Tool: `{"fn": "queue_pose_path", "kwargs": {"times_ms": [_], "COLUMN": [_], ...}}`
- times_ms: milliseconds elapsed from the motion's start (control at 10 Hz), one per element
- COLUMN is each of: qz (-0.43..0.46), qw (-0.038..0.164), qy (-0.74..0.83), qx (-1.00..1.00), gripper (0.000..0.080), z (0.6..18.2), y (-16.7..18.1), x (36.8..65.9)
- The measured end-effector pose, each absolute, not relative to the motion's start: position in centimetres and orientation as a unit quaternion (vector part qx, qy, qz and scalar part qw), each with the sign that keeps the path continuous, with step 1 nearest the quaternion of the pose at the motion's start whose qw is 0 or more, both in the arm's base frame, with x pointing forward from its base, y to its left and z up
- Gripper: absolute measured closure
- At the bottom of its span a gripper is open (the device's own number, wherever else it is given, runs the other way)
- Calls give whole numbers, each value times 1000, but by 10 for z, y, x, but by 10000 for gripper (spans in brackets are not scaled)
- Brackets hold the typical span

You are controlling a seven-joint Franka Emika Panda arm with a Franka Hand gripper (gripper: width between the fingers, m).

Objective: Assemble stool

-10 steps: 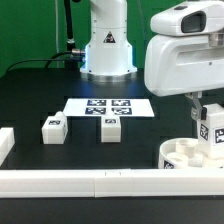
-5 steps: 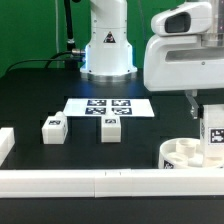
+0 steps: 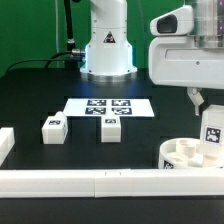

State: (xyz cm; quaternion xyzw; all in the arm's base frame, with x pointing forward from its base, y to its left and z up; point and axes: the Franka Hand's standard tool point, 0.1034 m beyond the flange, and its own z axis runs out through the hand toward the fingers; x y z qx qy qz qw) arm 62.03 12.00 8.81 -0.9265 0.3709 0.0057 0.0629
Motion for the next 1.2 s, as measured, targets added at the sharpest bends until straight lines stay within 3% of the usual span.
{"fn": "queue_pose_path", "kwargs": {"times_ms": [600, 700, 800, 900, 1000, 1200], "qz": [34, 34, 34, 32, 26, 23], "qw": [82, 82, 82, 84, 91, 94], "qy": [612, 612, 609, 598, 582, 560], "qx": [-786, -786, -788, -796, -808, -823], "gripper": [465, 298, 298, 197, 164, 152], "z": [87, 87, 87, 90, 101, 103], "y": [128, 129, 129, 130, 130, 131], "x": [621, 621, 621, 622, 625, 625]}}
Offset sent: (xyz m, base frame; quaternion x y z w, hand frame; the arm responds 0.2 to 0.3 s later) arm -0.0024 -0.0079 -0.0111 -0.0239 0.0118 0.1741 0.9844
